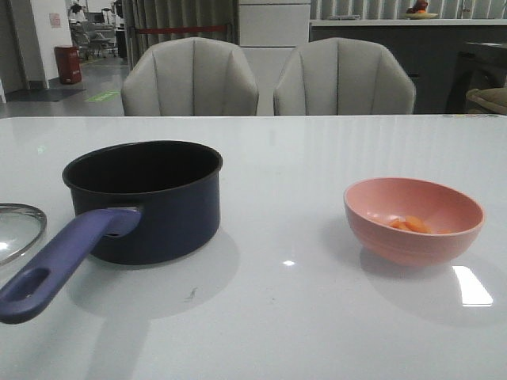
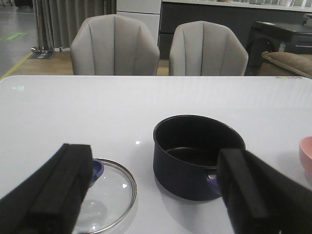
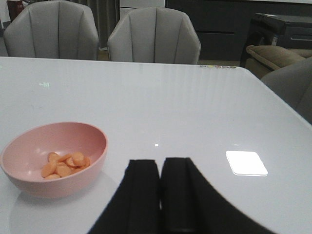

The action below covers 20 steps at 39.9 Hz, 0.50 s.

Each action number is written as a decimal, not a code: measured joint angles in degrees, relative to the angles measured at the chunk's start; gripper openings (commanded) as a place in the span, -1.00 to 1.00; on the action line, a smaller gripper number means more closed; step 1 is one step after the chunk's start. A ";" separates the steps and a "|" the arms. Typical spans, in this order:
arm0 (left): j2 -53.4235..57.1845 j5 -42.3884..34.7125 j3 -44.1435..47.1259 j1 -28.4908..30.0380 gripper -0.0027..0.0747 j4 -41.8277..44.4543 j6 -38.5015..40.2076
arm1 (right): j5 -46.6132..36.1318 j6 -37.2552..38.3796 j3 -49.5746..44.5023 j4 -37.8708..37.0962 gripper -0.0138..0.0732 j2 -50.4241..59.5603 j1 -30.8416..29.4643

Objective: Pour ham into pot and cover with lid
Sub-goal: 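Set the glass lid down on the table beside the saucepan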

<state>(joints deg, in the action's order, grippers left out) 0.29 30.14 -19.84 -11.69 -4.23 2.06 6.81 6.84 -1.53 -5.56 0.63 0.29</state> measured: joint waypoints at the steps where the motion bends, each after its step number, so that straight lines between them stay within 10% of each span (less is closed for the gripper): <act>1: 0.00 -0.10 0.00 0.00 0.53 0.08 0.00 | 0.00 0.00 0.00 0.00 -0.35 0.00 -0.02; 20: 0.00 -0.23 0.00 -0.19 0.53 0.22 0.00 | -8.26 0.11 1.59 0.00 -0.35 0.00 -0.12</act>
<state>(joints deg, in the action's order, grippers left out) 0.29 29.91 -19.84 -11.89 -4.00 2.06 -1.45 6.95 0.05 -5.56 0.63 0.17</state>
